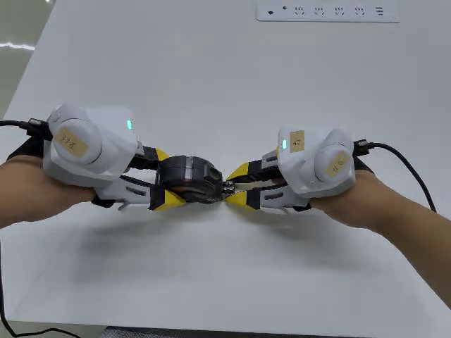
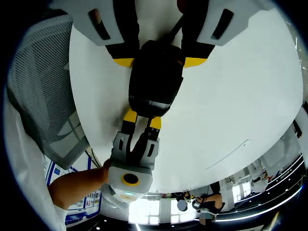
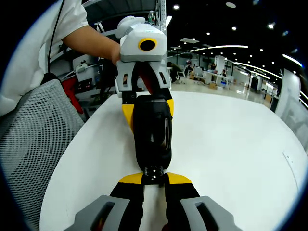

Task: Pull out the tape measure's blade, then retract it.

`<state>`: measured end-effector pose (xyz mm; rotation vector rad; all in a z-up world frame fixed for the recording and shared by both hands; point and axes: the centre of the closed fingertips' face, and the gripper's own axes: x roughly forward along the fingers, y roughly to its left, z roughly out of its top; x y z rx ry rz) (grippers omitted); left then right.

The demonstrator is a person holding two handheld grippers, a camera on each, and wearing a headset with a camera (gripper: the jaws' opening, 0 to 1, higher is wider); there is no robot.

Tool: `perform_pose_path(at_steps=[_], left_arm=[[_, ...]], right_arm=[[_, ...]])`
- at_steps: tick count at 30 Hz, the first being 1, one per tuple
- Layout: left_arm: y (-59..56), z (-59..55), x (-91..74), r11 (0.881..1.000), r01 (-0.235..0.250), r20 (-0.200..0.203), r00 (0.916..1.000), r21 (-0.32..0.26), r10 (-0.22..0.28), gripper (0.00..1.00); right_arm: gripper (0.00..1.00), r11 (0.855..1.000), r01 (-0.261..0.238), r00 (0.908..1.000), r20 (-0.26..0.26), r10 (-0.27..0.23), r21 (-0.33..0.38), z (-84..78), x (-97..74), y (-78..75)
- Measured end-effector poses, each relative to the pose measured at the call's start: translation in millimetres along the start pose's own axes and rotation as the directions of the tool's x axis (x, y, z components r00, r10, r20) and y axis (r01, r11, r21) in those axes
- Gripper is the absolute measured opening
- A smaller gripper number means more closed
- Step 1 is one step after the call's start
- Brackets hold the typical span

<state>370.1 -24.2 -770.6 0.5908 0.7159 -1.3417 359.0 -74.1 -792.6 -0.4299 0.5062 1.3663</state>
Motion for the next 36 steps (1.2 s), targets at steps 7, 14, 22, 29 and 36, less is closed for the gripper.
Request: perform_pose_path(at_steps=[7, 14, 22, 29, 36], left_arm=[[0.3, 0.0, 0.0, 1.0, -0.004, -0.004, 1.0, 0.003, 0.004, 0.28], [0.8, -0.4, 0.2, 1.0, -0.008, -0.011, 0.9999, 0.019, 0.008, 0.27], [1.0, -0.9, 0.1, 0.999, -0.014, -0.012, 0.9998, 0.032, 0.015, 0.27], [0.6, -1.4, 0.0, 0.999, -0.012, -0.012, 0.9998, 0.036, 0.013, 0.26], [0.9, -1.7, -0.4, 0.999, -0.01, -0.013, 0.9999, 0.034, 0.01, 0.26]], right_arm=[[0.14, 1.0, 0.006, 1.0, 0.003, -0.006, -0.004, 0.0, 0.5, -0.2], [0.12, 1.0, 0.006, 1.0, -0.002, -0.006, -0.014, 0.1, -0.3, 0.1], [0.11, 0.999, 0.011, 0.9999, -0.006, -0.012, -0.032, -0.6, -1.6, -0.9], [0.11, 0.999, 0.013, 0.9998, -0.015, -0.013, -0.034, -2.4, -3.2, -2.0], [0.11, 0.999, 0.016, 0.9998, -0.015, -0.016, -0.035, -2.8, -8.0, -3.3]])
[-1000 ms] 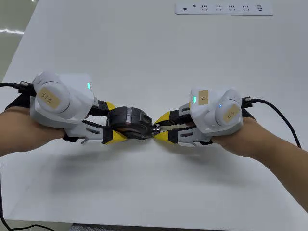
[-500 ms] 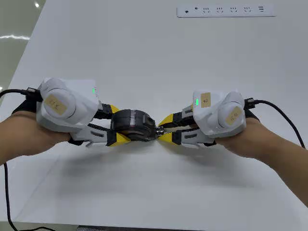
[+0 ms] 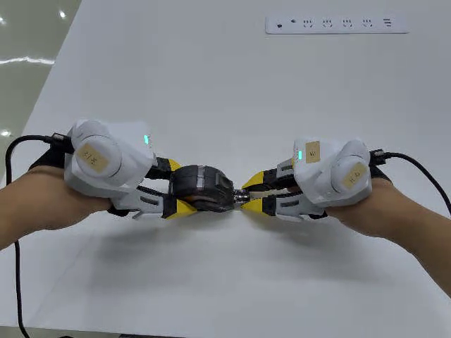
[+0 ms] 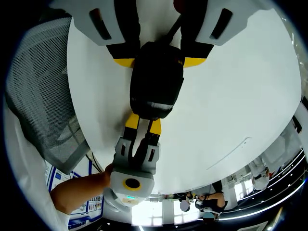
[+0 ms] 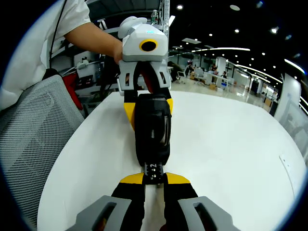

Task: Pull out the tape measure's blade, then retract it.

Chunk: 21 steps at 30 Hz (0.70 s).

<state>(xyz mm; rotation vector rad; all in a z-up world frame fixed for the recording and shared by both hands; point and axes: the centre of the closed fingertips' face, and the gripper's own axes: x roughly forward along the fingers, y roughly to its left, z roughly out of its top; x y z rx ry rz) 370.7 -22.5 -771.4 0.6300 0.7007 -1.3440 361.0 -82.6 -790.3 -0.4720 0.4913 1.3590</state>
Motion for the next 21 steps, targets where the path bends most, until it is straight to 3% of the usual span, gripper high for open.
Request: perform_pose_path(at_steps=[21], left_arm=[[-0.5, -0.8, -0.5, 1.0, -0.002, -0.003, 1.0, -0.004, 0.002, 0.26]], right_arm=[[0.11, 1.0, 0.025, 0.9994, -0.024, -0.025, -0.001, -15.1, -27.9, -3.3]])
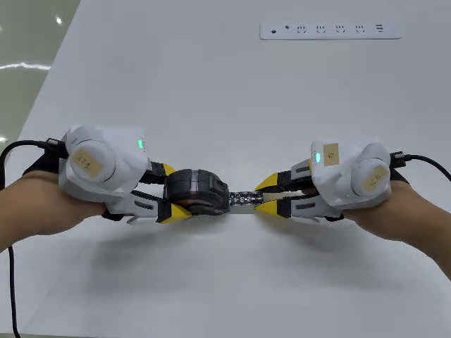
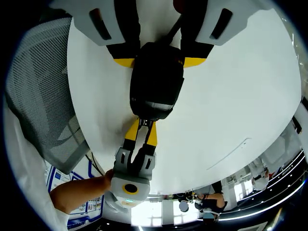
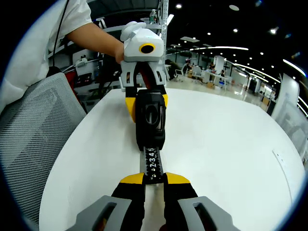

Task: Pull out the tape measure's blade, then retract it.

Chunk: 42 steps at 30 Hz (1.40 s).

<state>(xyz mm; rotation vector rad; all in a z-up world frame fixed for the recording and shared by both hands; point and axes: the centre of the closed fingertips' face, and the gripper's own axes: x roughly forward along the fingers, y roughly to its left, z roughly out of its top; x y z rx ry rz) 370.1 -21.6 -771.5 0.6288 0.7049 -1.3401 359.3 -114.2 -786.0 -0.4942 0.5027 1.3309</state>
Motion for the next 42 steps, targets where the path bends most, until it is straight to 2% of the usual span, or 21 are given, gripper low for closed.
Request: perform_pose_path(at_steps=[16, 38, 42], left_arm=[[0.6, -0.5, -0.2, 1.0, 0.005, 0.0, 1.0, -0.001, -0.005, 0.26], [0.3, 0.0, 0.7, 1.0, 0.021, -0.013, 0.9997, 0.021, -0.021, 0.26], [0.3, -0.7, 0.4, 1.0, 0.02, -0.014, 0.9997, 0.02, -0.02, 0.27]], right_arm=[[0.11, 1.0, 0.017, 0.9994, -0.031, -0.017, -0.002, -12.7, -19.4, -2.7], [0.1, 0.997, 0.05, 0.9974, -0.055, -0.046, 0.06, -32.1, -46.5, 2.0], [0.1, 0.998, 0.053, 0.9968, -0.063, -0.05, 0.047, -34.7, -51.9, 2.5]])
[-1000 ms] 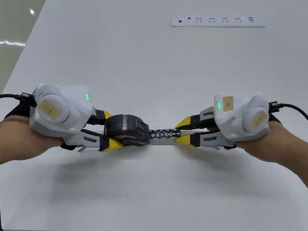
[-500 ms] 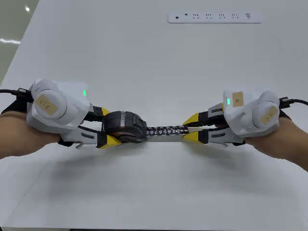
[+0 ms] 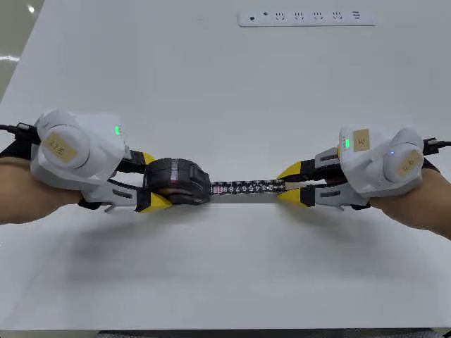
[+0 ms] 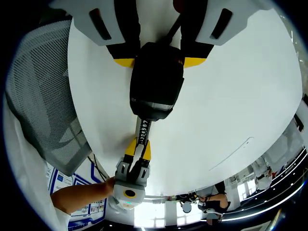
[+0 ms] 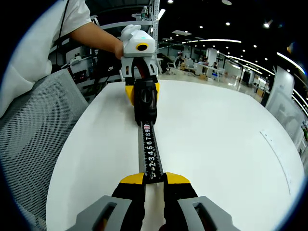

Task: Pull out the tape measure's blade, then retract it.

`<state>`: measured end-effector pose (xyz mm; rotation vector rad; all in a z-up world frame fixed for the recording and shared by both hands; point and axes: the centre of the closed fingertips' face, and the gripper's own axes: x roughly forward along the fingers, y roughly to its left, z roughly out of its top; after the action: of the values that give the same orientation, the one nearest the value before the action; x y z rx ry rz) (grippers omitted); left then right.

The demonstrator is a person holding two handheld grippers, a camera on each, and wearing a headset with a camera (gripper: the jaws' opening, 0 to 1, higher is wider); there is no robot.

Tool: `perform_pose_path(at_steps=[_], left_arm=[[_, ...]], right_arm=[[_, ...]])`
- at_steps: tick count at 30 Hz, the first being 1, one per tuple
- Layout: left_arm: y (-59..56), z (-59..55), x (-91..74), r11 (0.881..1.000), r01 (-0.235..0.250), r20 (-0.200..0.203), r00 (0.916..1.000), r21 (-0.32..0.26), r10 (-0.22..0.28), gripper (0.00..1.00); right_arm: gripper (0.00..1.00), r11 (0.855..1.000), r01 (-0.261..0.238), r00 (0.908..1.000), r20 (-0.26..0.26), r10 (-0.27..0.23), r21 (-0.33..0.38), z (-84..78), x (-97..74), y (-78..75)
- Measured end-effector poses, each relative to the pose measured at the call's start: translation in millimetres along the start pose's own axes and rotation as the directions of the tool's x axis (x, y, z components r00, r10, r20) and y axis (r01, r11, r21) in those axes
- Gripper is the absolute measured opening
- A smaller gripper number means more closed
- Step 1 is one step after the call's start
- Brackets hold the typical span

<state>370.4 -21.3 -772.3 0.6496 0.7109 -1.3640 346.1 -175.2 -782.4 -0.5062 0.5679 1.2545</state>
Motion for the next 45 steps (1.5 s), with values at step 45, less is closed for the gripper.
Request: perform_pose_path(at_steps=[45], left_arm=[[-1.9, 1.4, 0.6, 1.0, 0.007, 0.0, 1.0, 0.005, -0.007, 0.27]], right_arm=[[0.1, 1.0, -0.008, 0.9953, -0.097, 0.008, -0.003, -46.0, -47.7, -6.5]])
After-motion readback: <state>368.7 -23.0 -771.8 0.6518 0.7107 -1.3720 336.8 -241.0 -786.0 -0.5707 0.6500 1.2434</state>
